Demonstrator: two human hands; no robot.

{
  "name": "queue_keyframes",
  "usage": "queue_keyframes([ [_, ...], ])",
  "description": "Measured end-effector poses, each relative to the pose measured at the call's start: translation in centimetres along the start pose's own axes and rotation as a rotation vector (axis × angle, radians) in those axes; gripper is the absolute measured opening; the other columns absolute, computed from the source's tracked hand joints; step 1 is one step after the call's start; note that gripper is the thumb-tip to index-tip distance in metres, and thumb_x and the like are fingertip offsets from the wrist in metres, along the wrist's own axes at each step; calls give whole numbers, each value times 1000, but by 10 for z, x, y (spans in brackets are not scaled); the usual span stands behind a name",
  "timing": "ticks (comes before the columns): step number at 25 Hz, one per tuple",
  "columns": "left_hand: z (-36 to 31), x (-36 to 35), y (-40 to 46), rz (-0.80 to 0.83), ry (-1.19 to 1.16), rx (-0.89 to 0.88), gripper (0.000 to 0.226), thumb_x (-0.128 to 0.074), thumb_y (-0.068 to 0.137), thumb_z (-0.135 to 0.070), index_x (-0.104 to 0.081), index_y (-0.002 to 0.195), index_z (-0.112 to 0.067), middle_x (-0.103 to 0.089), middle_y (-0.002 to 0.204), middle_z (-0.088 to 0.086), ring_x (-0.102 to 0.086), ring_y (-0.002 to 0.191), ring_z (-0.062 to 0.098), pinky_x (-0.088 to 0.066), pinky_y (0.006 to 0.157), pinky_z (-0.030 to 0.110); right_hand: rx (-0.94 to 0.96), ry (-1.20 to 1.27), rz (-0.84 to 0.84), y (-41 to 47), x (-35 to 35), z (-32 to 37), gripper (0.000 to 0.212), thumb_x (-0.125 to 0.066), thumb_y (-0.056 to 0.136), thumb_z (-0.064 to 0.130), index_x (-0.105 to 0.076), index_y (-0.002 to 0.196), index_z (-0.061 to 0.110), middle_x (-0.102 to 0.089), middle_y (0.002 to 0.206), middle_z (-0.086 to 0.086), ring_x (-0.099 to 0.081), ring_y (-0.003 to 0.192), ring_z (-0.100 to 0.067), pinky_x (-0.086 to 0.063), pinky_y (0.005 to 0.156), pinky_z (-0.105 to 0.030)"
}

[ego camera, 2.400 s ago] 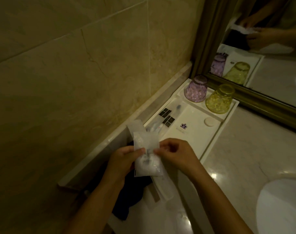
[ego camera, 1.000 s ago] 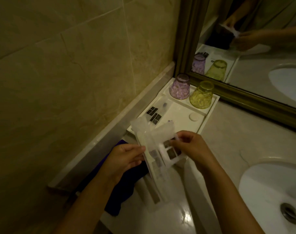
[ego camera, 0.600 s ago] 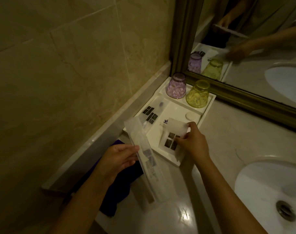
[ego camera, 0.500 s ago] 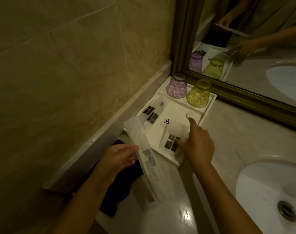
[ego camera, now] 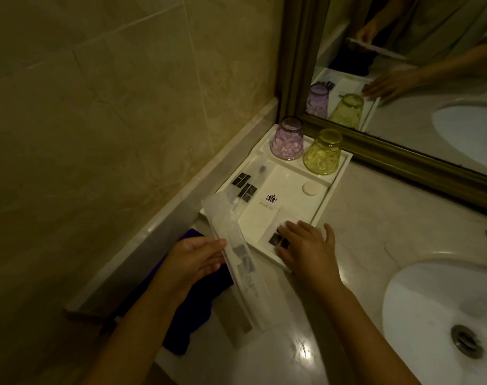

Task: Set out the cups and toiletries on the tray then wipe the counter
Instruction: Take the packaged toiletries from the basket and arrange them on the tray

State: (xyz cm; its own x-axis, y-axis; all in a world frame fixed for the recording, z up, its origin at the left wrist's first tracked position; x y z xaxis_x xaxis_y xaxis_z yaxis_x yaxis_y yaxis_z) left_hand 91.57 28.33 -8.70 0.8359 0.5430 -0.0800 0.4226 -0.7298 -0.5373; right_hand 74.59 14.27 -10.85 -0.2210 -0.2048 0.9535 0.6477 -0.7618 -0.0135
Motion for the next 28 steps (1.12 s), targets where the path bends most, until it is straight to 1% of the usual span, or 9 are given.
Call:
queue_keyframes([
  [5,0,-2,1,-16,16,5,9,-64,81,-21,-72,84,-17,-77,82,2,-72,77,12,-52,59,19,-59,84,-2,-15,2,5,51,-38,94,42,-26,143,31,-22,155,1,-9,144,-20,6,115,-48],
  [8,-6,-9,0,20,-11,-29,14,-62,83,-19,-75,77,-19,-77,81,2,-72,77,12,-53,61,19,-132,484,-91,-21,23,18,31,-49,93,28,-56,123,25,-55,131,4,-47,125,-22,-33,107,-43],
  [10,-15,-17,-1,87,-64,-82,16,-61,80,-19,-76,75,-20,-76,80,3,-71,77,13,-54,63,20,-251,966,209,-29,18,37,18,-54,90,26,-71,94,27,-70,99,8,-64,95,-17,-53,86,-33],
  [12,-23,-23,-1,153,-103,-125,16,-62,74,-25,-76,77,-18,-75,80,4,-70,82,17,-56,76,28,-259,1180,502,-42,17,60,12,-67,78,34,-75,81,26,-73,82,4,-67,78,-14,-55,73,-26],
  [15,-34,-30,0,247,-74,-177,19,-60,74,-29,-74,81,-18,-73,79,2,-66,87,20,-49,91,39,-284,1498,607,-46,23,72,20,-68,68,31,-76,78,16,-72,70,0,-64,65,-9,-54,66,-21],
  [18,-39,-36,-3,253,-42,-175,26,-64,68,-38,-76,83,-21,-76,88,2,-69,93,18,-52,88,33,-333,1637,537,-40,26,70,13,-60,78,17,-70,77,11,-66,62,2,-58,58,-8,-49,60,-20],
  [22,-27,-35,-6,119,8,-113,48,-66,59,-49,-71,94,-17,-75,92,5,-71,88,20,-55,79,32,-416,1506,172,-26,29,51,5,-63,79,11,-66,75,11,-63,68,-1,-57,65,-12,-49,62,-23],
  [25,-15,-45,-16,217,163,-115,37,-73,67,-29,-67,99,-14,-75,91,3,-71,84,17,-55,65,24,-423,1381,-16,-18,37,42,5,-65,80,11,-65,77,7,-64,66,-2,-57,55,-2,-48,53,-13],
  [28,-16,-44,-16,103,205,-183,17,-67,78,-8,-68,92,-17,-75,83,0,-71,77,13,-54,59,21,-384,1306,-51,-12,41,44,7,-66,79,12,-64,82,6,-68,71,0,-60,56,0,-47,52,-10],
])
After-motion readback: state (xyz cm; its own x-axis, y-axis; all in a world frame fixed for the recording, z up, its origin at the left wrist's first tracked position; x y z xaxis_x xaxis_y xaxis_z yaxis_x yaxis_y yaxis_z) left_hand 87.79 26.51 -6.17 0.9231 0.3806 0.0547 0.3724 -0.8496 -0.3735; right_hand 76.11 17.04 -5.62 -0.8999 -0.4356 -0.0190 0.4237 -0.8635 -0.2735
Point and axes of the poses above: each hand's wrist, its own y-axis towards the middle knuckle, its own x-axis out of the back of the hand, z = x × y, the point moved 6 cm from there along y, towards the middle knuckle
